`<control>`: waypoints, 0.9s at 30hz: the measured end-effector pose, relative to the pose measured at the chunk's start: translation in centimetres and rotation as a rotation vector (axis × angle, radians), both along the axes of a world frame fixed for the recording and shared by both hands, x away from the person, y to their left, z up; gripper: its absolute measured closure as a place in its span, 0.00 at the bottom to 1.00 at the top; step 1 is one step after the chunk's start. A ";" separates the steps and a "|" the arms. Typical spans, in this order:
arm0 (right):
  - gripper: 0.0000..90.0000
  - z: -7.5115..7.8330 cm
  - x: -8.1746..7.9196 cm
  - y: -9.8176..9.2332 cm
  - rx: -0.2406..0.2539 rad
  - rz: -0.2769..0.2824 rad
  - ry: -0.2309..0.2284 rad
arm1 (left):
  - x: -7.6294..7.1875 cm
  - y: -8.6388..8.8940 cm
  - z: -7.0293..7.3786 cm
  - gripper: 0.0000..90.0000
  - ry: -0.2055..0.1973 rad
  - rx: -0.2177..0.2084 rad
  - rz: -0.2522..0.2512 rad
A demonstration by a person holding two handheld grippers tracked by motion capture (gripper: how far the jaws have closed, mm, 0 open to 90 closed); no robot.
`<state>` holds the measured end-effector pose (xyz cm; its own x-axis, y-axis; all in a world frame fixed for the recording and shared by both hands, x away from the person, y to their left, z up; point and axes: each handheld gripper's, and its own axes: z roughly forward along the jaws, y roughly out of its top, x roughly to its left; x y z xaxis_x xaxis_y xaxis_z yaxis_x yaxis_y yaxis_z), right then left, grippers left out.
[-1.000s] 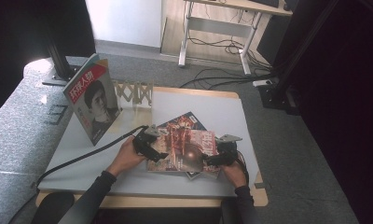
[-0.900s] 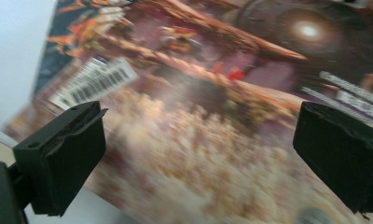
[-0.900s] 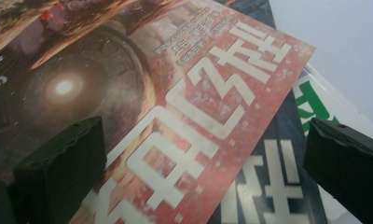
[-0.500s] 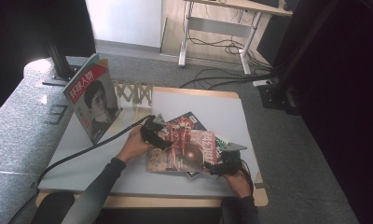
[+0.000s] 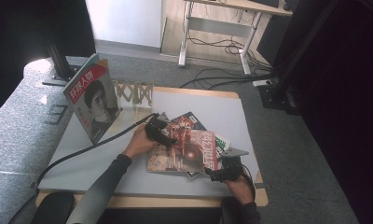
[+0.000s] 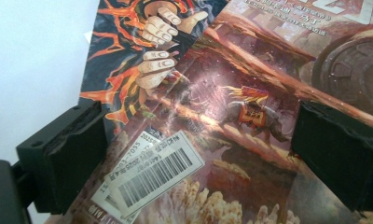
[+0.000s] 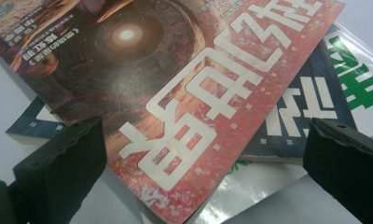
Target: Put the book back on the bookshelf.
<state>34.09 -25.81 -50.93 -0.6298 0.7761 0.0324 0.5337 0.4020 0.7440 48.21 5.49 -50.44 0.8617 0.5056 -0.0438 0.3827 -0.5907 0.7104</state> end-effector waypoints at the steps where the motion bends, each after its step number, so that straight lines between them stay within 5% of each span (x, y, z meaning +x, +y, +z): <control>1: 0.00 0.0 -0.1 0.0 -0.001 0.004 0.003 | 0.0 0.0 0.0 0.04 0.003 -0.004 0.003; 10: 0.00 -0.2 -0.3 -0.3 -0.026 0.000 0.009 | -0.2 0.0 0.0 0.04 0.007 0.006 0.014; 27: 0.00 0.1 1.1 -1.6 -0.071 -0.094 -0.010 | -2.8 1.5 0.3 0.04 0.047 0.032 0.043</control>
<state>35.15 -27.40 -50.85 -0.5545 0.8316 -0.0307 0.5639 0.4026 0.7211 45.41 6.98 -50.16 0.8362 0.5443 -0.0671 0.4412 -0.5950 0.6718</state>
